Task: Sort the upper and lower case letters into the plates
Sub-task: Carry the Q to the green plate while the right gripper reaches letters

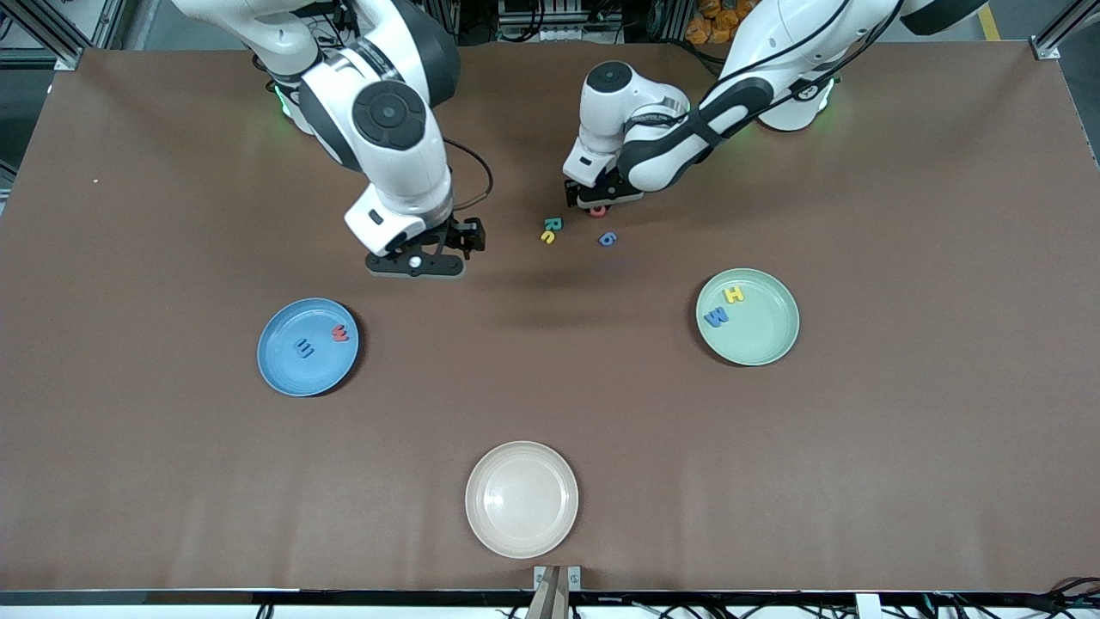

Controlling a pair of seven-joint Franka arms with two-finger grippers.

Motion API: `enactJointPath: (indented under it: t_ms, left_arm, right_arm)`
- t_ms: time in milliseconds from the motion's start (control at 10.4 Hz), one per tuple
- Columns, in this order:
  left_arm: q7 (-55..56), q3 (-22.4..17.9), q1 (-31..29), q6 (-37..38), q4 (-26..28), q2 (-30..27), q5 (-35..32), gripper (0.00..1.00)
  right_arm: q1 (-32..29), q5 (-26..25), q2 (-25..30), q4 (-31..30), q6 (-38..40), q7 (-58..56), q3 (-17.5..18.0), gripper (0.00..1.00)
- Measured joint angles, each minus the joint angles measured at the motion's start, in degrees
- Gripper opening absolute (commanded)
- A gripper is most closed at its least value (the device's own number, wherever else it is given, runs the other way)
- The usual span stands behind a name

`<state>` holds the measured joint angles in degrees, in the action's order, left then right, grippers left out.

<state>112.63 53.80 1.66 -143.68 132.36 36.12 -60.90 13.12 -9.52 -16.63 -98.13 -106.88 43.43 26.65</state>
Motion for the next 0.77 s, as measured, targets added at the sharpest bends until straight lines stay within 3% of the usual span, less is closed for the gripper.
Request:
enactJointPath:
  t_ms: [287, 575, 767]
  left_arm:
    - [-8.92, 8.04, -8.77, 5.98, -0.11, -0.09, 5.52, 0.0]
    - [-21.15, 20.63, -22.27, 16.47, -0.14, -0.09, 11.79, 0.0]
    - [-31.42, 25.58, -29.77, 23.9, -0.03, -0.11, 13.47, 0.0]
  right_arm:
    - [1.52, -0.4, -2.12, -0.06, -0.89, 0.0, 0.01, 1.0]
    - [1.46, -0.5, -2.43, -0.72, -1.18, -0.01, -0.11, 1.0]
    - [1.42, -0.52, -2.45, -3.13, -2.8, -0.06, -0.12, 0.99]
